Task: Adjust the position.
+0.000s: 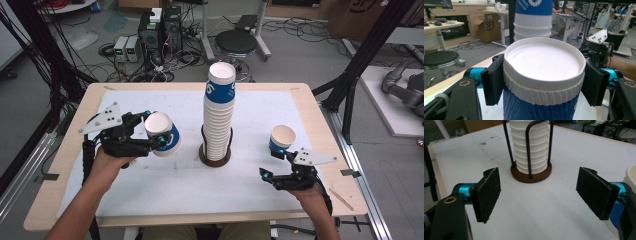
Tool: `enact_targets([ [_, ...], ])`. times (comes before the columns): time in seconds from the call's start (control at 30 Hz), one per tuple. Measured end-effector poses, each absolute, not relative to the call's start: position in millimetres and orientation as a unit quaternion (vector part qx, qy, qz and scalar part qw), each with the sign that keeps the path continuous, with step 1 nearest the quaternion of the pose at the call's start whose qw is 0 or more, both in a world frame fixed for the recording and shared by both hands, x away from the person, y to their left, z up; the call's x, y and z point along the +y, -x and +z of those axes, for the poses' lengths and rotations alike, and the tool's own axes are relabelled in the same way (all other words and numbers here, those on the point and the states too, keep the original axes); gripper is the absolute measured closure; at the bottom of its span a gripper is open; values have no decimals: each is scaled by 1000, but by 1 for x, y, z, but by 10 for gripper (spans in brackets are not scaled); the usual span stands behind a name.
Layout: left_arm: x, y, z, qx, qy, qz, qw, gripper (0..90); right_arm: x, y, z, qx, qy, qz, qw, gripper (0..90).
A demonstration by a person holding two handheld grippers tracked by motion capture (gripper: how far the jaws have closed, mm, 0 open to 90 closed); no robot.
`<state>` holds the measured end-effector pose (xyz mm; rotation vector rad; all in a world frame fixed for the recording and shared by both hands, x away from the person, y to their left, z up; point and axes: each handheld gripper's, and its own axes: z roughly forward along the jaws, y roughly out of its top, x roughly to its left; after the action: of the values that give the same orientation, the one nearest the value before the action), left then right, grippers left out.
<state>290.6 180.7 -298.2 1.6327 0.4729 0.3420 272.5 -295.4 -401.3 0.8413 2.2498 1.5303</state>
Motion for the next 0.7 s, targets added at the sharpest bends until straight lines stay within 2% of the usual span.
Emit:
enact_targets([
  [0.7, 139, -275, -332, 162, -741, 99, 645, 296, -248, -265, -394, 797, -212, 556, 102, 201],
])
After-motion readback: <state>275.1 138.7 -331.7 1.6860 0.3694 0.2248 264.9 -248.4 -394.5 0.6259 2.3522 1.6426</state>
